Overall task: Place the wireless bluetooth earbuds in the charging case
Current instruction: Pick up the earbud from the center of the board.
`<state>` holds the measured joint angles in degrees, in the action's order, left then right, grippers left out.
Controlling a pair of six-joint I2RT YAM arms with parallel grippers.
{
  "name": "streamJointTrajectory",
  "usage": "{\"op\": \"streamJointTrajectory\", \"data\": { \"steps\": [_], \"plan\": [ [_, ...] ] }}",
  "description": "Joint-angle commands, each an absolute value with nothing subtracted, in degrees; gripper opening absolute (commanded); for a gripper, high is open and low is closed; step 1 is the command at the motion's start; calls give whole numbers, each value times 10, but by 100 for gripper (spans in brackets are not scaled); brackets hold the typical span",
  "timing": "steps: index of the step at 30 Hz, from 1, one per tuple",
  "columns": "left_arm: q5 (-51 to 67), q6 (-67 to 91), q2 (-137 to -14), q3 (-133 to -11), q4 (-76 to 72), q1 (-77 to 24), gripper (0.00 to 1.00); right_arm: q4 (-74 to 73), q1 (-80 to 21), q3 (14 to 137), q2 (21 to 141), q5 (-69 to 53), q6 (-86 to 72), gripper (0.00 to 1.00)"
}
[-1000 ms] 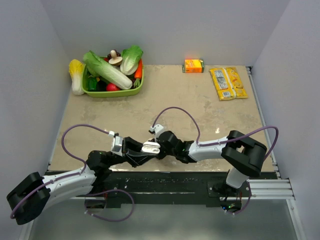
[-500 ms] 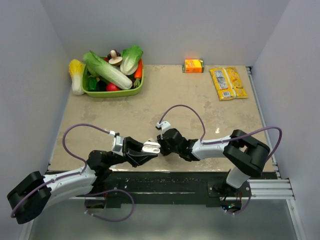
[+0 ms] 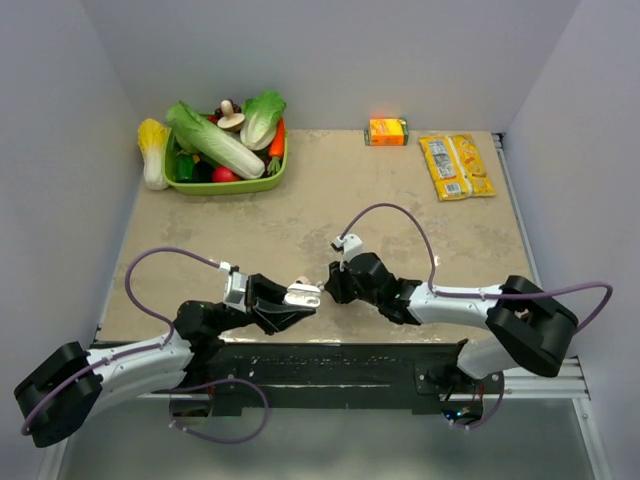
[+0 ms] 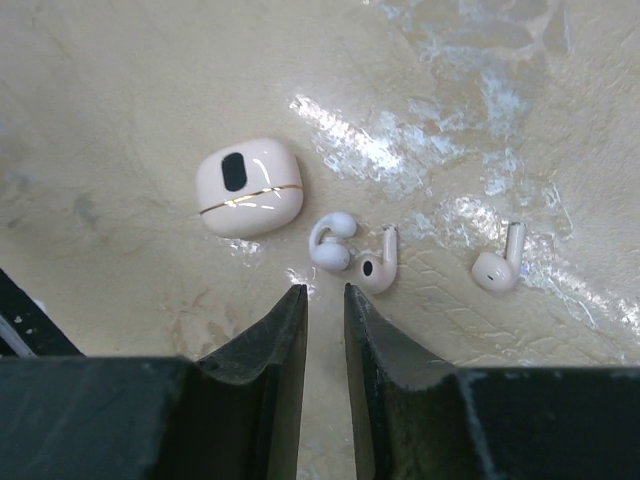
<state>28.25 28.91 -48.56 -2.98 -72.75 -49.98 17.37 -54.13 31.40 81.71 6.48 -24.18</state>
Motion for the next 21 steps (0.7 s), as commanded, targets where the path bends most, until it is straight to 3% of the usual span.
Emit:
{"op": "streamJointTrajectory", "data": {
  "steps": [1, 21],
  "plan": [
    [277, 279, -490, -10, -773, -504, 0, 178, -546, 338, 796, 57, -204, 26],
    [269, 274, -490, -6, -769, -508, 0, 169, -547, 416, 912, 14, -181, 29]
  ]
}}
